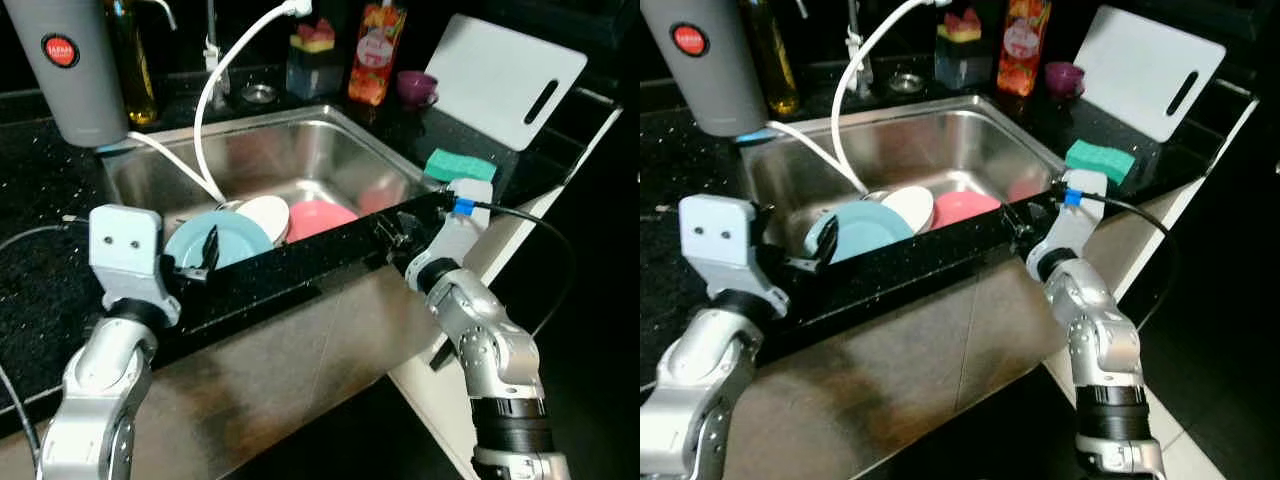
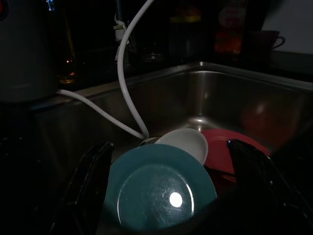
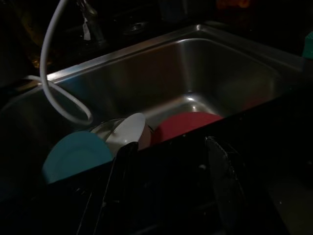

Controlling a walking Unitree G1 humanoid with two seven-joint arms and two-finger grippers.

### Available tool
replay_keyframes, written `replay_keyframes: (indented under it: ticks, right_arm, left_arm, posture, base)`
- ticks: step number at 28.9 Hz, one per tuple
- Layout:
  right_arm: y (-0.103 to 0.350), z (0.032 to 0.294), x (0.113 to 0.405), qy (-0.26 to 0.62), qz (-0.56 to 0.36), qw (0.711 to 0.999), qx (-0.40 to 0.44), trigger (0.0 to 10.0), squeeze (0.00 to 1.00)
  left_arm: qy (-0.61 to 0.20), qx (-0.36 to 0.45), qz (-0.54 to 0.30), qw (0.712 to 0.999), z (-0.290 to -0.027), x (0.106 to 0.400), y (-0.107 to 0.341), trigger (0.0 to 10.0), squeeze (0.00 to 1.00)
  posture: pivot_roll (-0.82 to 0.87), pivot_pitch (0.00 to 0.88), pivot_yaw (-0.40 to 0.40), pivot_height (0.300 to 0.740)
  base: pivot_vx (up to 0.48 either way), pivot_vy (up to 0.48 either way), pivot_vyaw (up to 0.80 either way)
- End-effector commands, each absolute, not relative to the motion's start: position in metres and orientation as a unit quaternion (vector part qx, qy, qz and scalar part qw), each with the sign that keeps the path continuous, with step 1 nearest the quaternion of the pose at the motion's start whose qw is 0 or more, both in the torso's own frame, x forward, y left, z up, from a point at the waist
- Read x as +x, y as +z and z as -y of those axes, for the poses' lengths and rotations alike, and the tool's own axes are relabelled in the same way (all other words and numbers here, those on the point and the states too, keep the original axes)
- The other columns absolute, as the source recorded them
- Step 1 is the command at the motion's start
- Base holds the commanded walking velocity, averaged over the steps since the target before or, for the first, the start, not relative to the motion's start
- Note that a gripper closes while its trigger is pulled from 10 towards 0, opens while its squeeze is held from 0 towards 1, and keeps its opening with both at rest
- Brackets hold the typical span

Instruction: Kitchen organization

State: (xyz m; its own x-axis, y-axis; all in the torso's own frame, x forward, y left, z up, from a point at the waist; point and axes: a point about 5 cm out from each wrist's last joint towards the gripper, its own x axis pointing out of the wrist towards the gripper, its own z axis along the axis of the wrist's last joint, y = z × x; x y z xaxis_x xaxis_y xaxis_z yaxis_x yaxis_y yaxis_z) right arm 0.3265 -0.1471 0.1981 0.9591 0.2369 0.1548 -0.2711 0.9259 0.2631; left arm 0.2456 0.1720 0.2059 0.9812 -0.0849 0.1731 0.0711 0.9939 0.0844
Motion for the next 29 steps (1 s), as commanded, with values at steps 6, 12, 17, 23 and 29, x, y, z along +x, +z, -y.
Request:
replay_keyframes:
  ticks: [6,12,17,23,29]
  right_arm:
    - [0.195,0.14,0.327,0.144,0.057,0.978,0.137,10.0,0.0]
    - [0.193,0.138,0.325,0.155,0.053,0.976,0.141,10.0,0.0]
    - [0.193,0.137,0.325,0.159,0.053,0.976,0.135,10.0,0.0]
    - [0.193,0.14,0.326,0.151,0.054,0.977,0.144,10.0,0.0]
    - [0.192,0.14,0.326,0.151,0.053,0.977,0.144,10.0,0.0]
  left_arm:
    - [-0.06,0.043,0.078,0.994,-0.162,0.25,0.2,10.0,0.0]
    - [-0.068,0.041,0.078,0.994,-0.158,0.25,0.199,10.0,0.0]
    - [-0.071,0.043,0.079,0.993,-0.157,0.251,0.199,10.0,0.0]
    - [-0.07,0.044,0.082,0.993,-0.157,0.252,0.201,10.0,0.0]
    - [-0.074,0.044,0.084,0.993,-0.156,0.253,0.201,10.0,0.0]
  posture:
    - [0.11,0.0,-0.047,0.74]
    - [0.11,0.0,-0.047,0.74]
    - [0.1,0.0,-0.047,0.74]
    - [0.11,0.0,-0.05,0.74]
    - [0.1,0.0,-0.051,0.74]
  base:
    - [-0.318,0.0,0.09]
    - [-0.315,0.0,0.8]
    - [-0.315,0.0,0.8]
    - [-0.314,0.0,0.49]
    - [-0.314,0.0,0.0]
